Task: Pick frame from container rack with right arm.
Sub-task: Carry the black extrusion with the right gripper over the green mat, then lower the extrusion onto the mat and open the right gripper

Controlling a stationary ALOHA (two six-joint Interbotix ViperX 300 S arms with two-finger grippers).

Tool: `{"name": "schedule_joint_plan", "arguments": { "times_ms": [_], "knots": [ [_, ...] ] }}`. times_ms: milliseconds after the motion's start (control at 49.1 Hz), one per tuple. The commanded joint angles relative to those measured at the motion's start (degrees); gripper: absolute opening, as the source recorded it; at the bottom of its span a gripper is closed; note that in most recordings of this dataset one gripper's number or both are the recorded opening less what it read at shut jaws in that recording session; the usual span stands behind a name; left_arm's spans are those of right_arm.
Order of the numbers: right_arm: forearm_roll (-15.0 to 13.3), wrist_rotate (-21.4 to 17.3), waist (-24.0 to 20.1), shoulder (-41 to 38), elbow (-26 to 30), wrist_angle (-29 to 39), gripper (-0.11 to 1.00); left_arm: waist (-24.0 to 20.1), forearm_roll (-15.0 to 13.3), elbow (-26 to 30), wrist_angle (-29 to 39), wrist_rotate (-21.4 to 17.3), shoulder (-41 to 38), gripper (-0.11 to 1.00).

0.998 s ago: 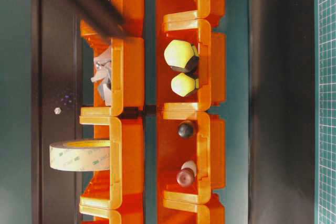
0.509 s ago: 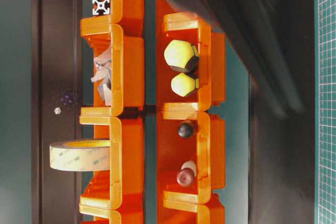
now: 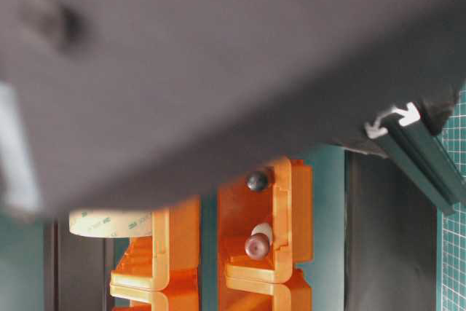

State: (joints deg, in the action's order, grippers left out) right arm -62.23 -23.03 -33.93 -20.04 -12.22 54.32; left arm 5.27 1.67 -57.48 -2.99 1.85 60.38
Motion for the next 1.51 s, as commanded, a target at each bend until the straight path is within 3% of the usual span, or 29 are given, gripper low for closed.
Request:
{"name": "schedule_joint_plan", "arguments": {
  "times_ms": [0, 204, 713, 774, 937, 998, 1100, 1222, 1364, 1486],
  "knots": [
    [-0.26, 0.00, 0.26, 0.97, 0.35, -1.05, 0.24, 0.00, 0.18, 1.76, -0.26, 0.18, -0.09, 0.01],
    [0.53, -0.44, 0.35, 0.88, -1.58, -5.27, 0.24, 0.00, 0.18, 1.76, -0.62, 0.18, -0.18, 0.01],
    [9.23, -1.14, 0.44, 0.70, -3.43, -9.93, 0.26, 0.18, 0.18, 1.41, -1.23, 0.18, -1.32, 0.01],
    [9.84, -1.23, 0.44, 0.70, -3.43, -10.28, 0.36, 0.09, 0.18, 1.32, -1.23, 0.18, -1.49, 0.01],
    [11.60, -1.41, 0.62, 0.79, -3.52, -10.11, 0.77, 0.18, 0.18, 1.23, -0.97, 0.26, -1.76, 0.01],
    [12.22, -1.49, 0.70, 0.88, -3.78, -10.28, 0.83, 0.18, 0.18, 1.23, -0.88, 0.35, -1.85, 0.01],
    [13.71, -2.02, 0.70, 0.97, -3.96, -10.37, 0.83, 0.18, 0.18, 1.32, -0.88, 0.44, -1.76, 0.01],
    [16.17, -5.63, 0.70, 1.05, -4.04, -11.43, 0.83, 0.18, 0.18, 1.32, -1.05, 0.53, -1.58, 0.01],
    [18.90, -13.18, 0.70, 1.41, -4.66, -13.10, 0.83, 0.18, 0.18, 1.23, -0.79, 3.60, -1.58, 0.01],
    [19.42, -20.48, 0.44, 2.20, -5.63, -14.68, 0.83, 0.18, 0.18, 1.23, -0.62, 6.50, -1.85, 0.01]
  ]
}}
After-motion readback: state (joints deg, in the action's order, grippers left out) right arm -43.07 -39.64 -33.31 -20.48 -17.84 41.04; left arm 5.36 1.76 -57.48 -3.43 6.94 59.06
